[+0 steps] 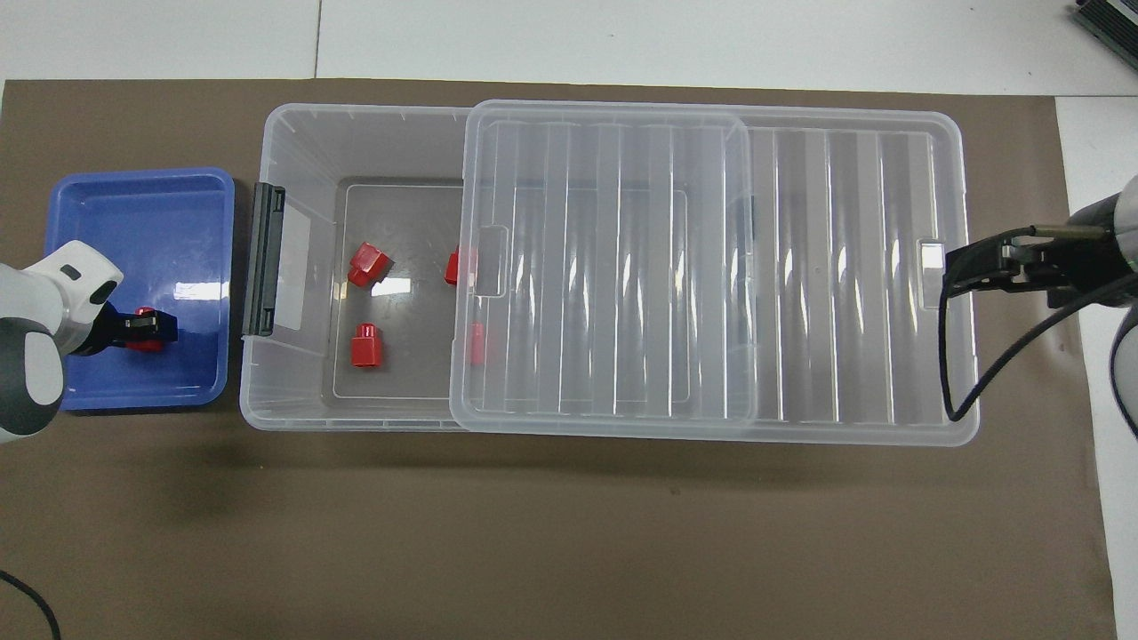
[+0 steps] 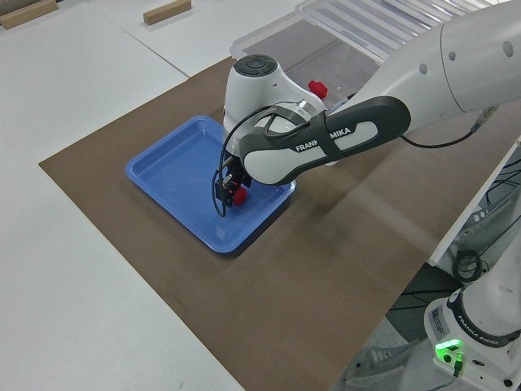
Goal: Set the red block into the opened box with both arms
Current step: 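Grasp the red block with the left gripper and lift it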
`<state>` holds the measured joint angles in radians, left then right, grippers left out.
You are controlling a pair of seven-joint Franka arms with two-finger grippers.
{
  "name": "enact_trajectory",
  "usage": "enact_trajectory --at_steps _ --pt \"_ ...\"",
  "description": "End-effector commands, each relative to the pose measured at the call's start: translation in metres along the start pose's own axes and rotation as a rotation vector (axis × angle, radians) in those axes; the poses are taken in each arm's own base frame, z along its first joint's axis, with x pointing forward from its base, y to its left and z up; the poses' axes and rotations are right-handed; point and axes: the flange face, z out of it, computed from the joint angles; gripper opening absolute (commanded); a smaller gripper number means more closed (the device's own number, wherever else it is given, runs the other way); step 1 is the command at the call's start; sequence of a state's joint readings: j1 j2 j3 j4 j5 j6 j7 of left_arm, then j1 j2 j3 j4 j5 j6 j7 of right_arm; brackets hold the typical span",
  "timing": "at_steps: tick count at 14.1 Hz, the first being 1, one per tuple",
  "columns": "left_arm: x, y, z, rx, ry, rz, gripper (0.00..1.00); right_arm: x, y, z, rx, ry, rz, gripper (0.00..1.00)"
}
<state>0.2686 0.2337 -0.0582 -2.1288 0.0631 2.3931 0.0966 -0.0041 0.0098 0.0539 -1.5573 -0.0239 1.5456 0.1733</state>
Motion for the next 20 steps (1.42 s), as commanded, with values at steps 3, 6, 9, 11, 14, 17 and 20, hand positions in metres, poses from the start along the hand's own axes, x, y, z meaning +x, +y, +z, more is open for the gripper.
enact_trajectory --at_steps 3,6,9,11,14,17,20 --pt "-0.007 0.001 -0.001 0.017 0.001 0.021 0.33 -0.001 0.001 0.001 0.014 -0.006 0.005 1.0" --pt "0.009 0.02 -0.025 0.017 -0.035 0.047 0.18 -0.001 0.001 0.001 0.014 -0.004 0.003 1.0" --pt "0.03 0.021 -0.075 0.01 -0.095 0.035 0.13 -0.001 0.001 0.002 0.013 -0.009 0.003 1.0" --pt "0.042 0.044 -0.129 -0.006 -0.154 -0.004 0.13 -0.001 0.001 0.002 0.014 -0.007 0.003 1.0" --pt "0.048 0.098 -0.19 -0.064 -0.184 -0.206 0.13 0.0 0.002 0.001 0.014 -0.003 0.006 1.0" --pt "0.044 0.167 -0.225 -0.088 -0.193 -0.387 0.13 0.003 0.007 0.002 0.018 0.018 0.014 0.94" --pt "0.027 0.255 -0.23 -0.05 -0.18 -0.531 0.13 0.012 0.018 0.019 0.024 0.054 0.034 0.48"
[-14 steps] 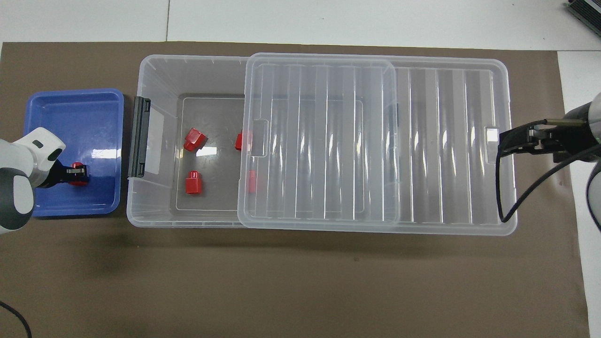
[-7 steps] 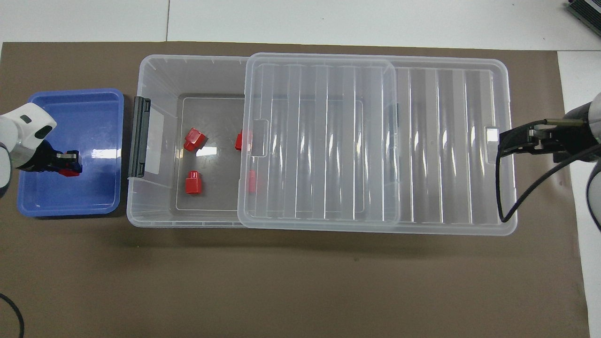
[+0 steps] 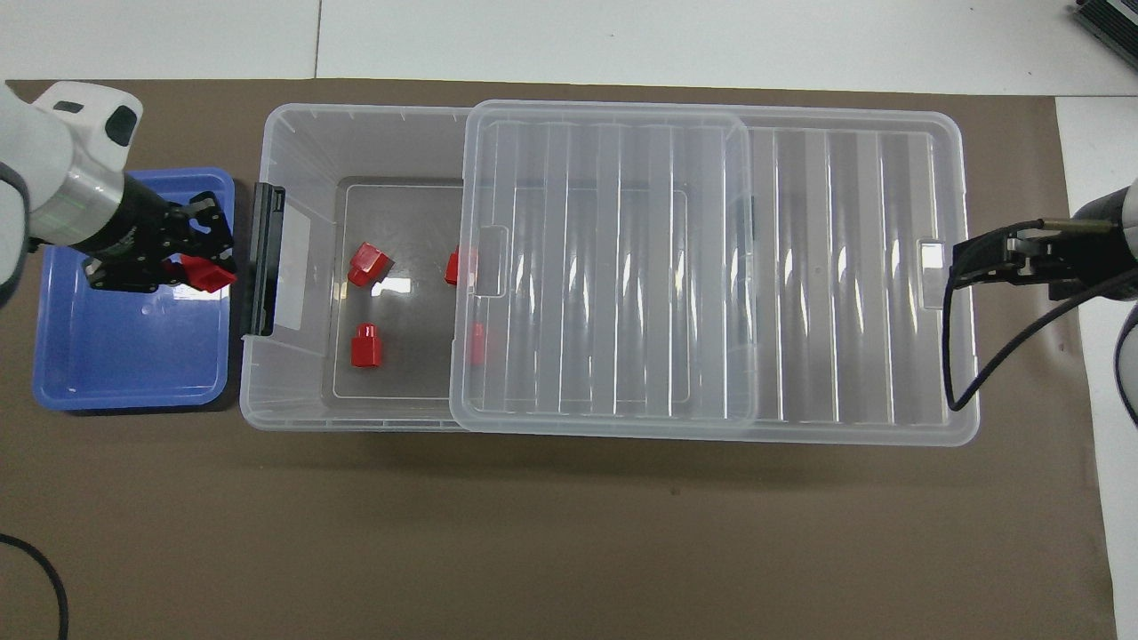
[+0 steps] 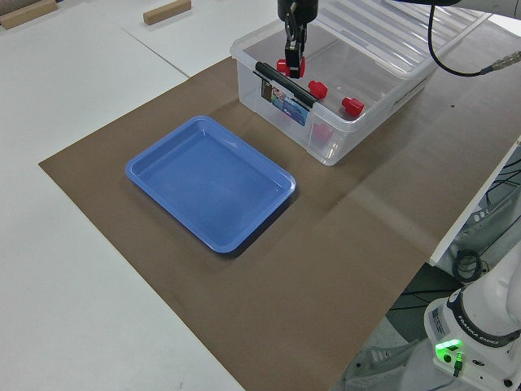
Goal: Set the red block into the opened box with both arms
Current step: 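Carry the red block into the open box with the left gripper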
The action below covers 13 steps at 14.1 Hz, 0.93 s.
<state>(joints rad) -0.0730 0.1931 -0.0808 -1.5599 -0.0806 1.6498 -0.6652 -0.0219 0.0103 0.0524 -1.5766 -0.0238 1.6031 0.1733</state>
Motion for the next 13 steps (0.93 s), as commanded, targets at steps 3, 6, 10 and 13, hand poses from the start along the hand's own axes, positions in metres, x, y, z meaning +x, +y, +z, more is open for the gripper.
enact_trajectory --at_steps 3,6,10,13 --pt "-0.052 0.07 0.01 -0.005 0.053 -0.062 0.13 0.014 0.024 0.026 0.024 0.067 0.046 0.0" --pt "-0.068 0.073 0.048 -0.021 0.11 -0.028 0.13 0.02 0.048 0.045 0.024 0.087 0.09 0.0" --pt "-0.072 0.079 0.088 -0.046 0.149 -0.004 0.13 0.03 0.07 0.077 0.026 0.125 0.128 0.0" --pt "-0.082 0.107 0.13 -0.003 0.169 0.069 0.13 0.037 0.085 0.111 0.028 0.148 0.144 0.0"
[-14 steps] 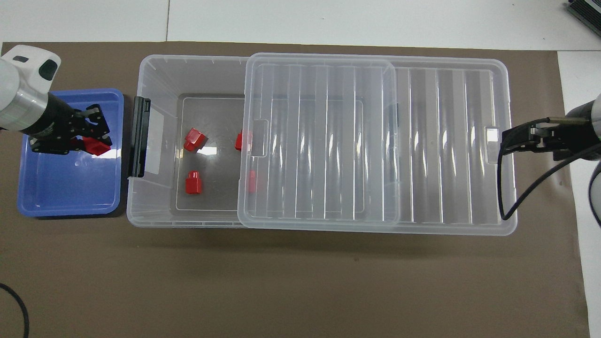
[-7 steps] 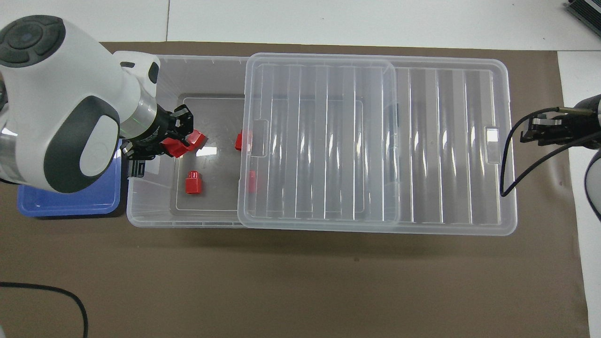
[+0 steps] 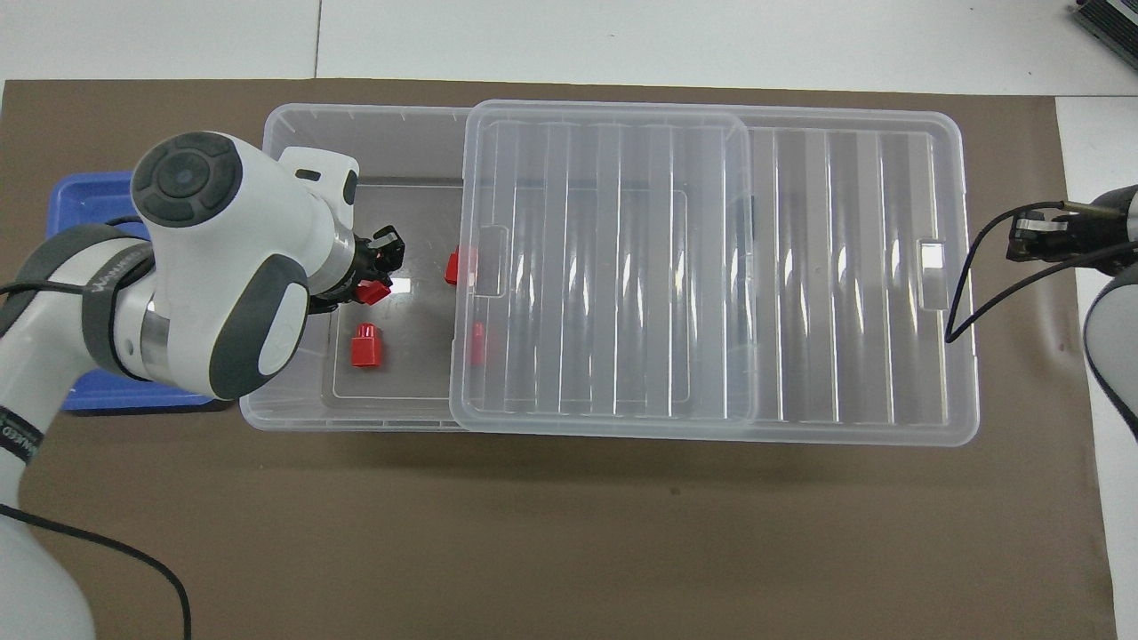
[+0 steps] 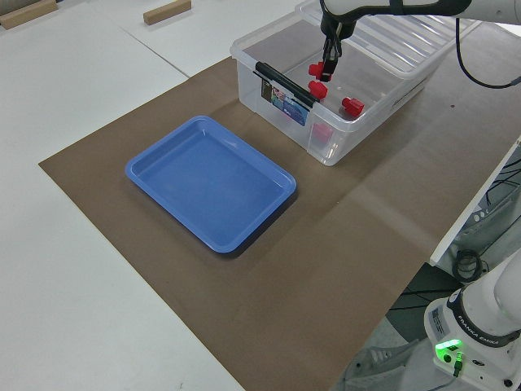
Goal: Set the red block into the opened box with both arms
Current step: 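Carry the red block into the open box with the left gripper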
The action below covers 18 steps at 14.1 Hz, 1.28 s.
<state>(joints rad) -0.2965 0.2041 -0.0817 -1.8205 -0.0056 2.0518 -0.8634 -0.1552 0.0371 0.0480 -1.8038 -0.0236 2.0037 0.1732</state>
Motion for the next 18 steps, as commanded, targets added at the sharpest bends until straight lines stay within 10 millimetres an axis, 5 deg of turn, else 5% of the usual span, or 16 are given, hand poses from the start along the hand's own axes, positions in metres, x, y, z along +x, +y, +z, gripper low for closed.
enact_trajectory --at_steps 1,3,8,16,18 --pt "-0.008 0.014 0.035 0.016 0.041 0.046 0.13 0.004 0.014 0.031 0.011 -0.002 0.004 0.0" --pt "-0.01 0.026 0.072 0.041 0.055 0.087 0.13 0.009 0.014 0.043 0.014 0.01 -0.009 0.0" --pt "-0.019 0.009 0.106 0.057 0.061 0.126 0.13 0.014 0.013 0.061 0.016 0.005 -0.009 0.0" --pt "-0.029 0.003 0.125 0.048 0.064 0.137 0.14 0.013 -0.003 0.065 0.022 0.011 -0.033 0.0" --pt "-0.028 0.002 0.126 0.044 0.067 0.135 0.22 0.013 -0.003 0.065 0.021 0.009 -0.033 0.0"
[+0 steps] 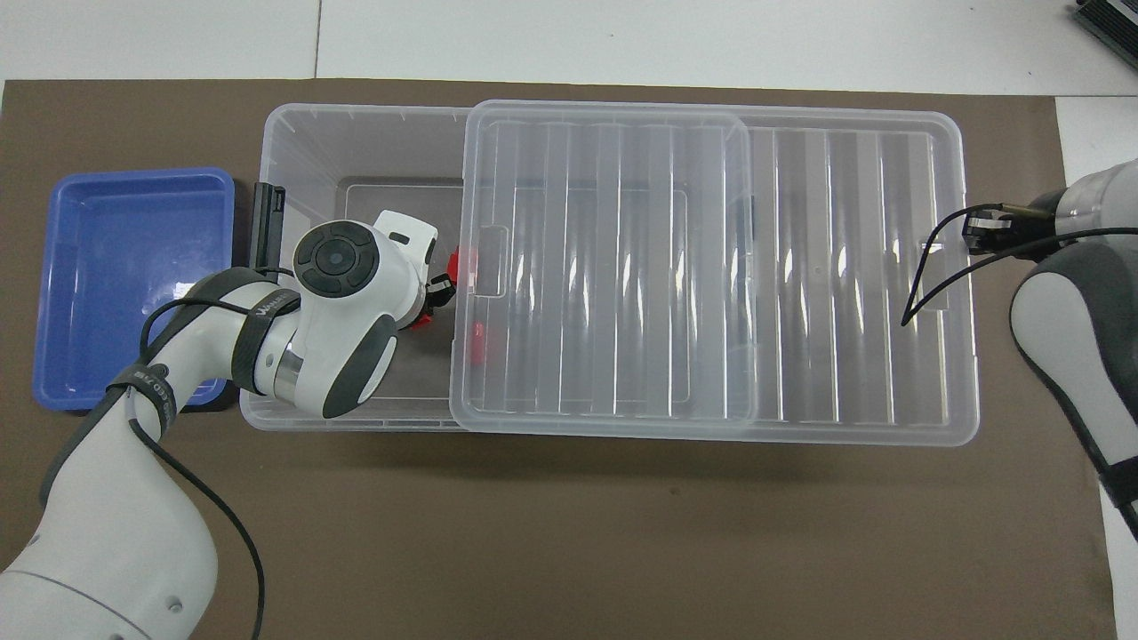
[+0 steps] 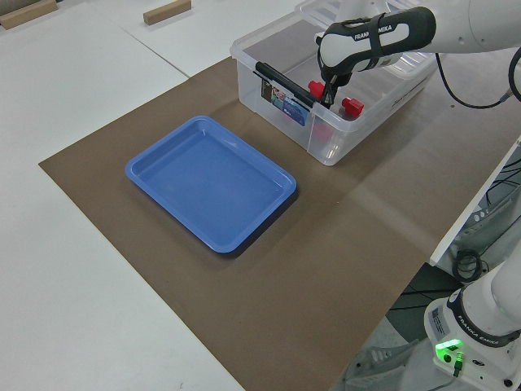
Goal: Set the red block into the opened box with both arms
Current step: 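Carry the red block into the open box with the left gripper, then lower the red block into the box and open the left gripper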
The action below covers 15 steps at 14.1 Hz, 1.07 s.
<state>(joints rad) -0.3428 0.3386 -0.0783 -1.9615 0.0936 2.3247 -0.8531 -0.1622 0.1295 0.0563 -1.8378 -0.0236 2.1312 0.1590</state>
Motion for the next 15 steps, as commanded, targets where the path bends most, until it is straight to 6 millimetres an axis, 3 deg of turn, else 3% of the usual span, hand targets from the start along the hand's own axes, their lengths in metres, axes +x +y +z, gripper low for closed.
enact_trajectory --at_steps 1,2,3,4,10,15 --pt "-0.008 -0.008 0.004 0.001 0.021 0.017 0.24 0.001 0.0 0.003 0.014 0.009 -0.018 0.0" --pt "-0.008 -0.007 0.004 0.0 0.022 0.017 0.36 0.001 0.0 0.003 0.014 0.009 -0.018 0.0" --pt "-0.008 -0.007 0.004 0.0 0.022 0.019 0.75 0.001 0.0 0.003 0.014 0.011 -0.018 0.0" --pt "-0.008 -0.007 0.004 0.0 0.022 0.021 1.0 0.001 0.0 0.003 0.014 0.011 -0.018 0.0" --pt "-0.01 -0.006 0.001 0.025 0.005 0.023 1.0 0.002 0.0 0.002 0.013 0.011 -0.018 0.0" --pt "-0.002 -0.002 -0.023 0.058 -0.016 0.019 1.0 0.002 0.0 0.002 0.014 0.012 -0.018 0.0"
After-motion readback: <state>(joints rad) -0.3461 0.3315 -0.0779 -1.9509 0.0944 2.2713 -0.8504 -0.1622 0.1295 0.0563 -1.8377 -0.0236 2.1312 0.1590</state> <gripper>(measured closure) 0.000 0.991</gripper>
